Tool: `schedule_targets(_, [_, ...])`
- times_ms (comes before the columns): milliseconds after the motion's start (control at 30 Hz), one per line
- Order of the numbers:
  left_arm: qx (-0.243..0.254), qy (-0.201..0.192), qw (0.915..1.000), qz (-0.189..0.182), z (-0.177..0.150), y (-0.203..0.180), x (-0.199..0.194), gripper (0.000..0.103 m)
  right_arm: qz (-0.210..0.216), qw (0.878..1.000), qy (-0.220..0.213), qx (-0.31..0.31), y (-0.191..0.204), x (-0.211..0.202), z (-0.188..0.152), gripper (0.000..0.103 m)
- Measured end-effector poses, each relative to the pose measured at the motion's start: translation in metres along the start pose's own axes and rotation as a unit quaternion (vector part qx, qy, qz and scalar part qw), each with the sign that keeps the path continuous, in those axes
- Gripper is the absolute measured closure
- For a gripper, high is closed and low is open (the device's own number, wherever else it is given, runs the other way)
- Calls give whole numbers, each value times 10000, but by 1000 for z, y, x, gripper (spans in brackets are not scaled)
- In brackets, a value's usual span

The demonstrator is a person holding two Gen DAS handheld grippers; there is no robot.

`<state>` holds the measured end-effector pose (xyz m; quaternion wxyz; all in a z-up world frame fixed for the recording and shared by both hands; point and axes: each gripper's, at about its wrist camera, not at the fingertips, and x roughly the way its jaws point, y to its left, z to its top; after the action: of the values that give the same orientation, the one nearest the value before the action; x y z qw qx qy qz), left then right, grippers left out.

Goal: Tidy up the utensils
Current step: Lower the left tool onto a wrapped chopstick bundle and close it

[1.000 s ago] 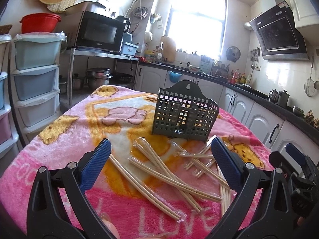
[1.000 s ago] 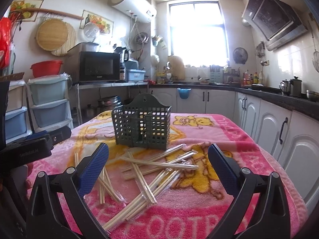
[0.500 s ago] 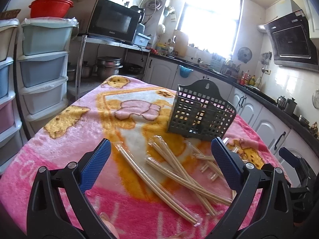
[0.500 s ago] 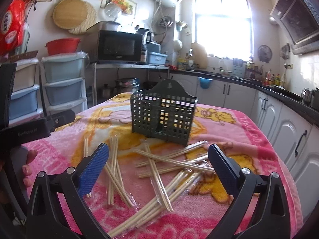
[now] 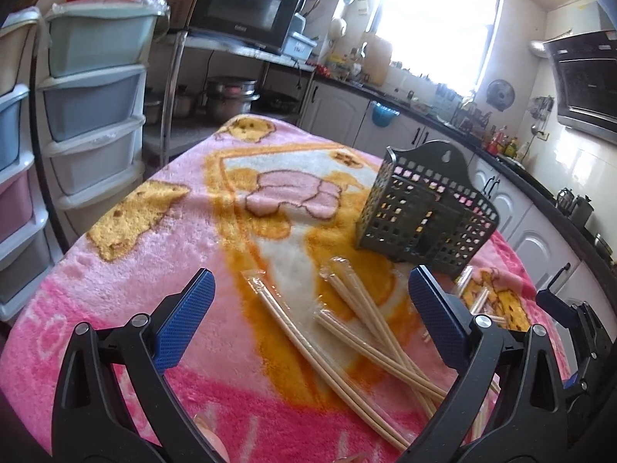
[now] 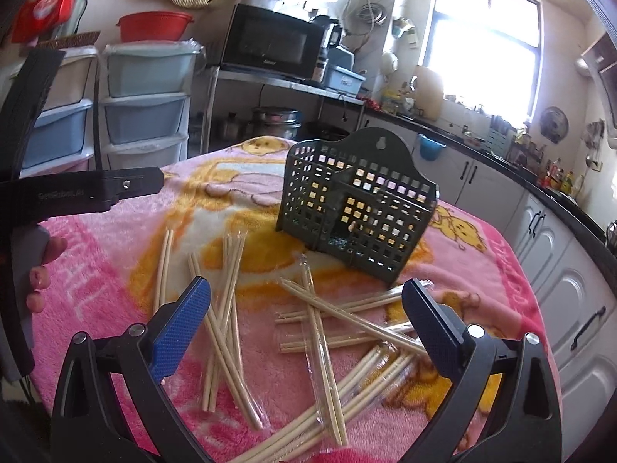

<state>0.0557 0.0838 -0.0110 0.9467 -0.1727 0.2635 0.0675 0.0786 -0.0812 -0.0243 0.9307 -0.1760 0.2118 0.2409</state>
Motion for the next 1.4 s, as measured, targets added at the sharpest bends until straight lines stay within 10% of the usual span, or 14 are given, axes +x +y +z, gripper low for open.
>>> schedule_targets(633, [-356,1117,9929,189,16,30,74,12,65,9922,752,-992,6,67,7,17])
schedule_targets(1133, [-531,1749,9831,89,9,39,102,44,-112,9717,1284,-1981,24,111,4,35])
schedule_targets(1400, [-356,1776,9831,265,10,43,108,80,7,9723,1461,-1827,21,124,9,54])
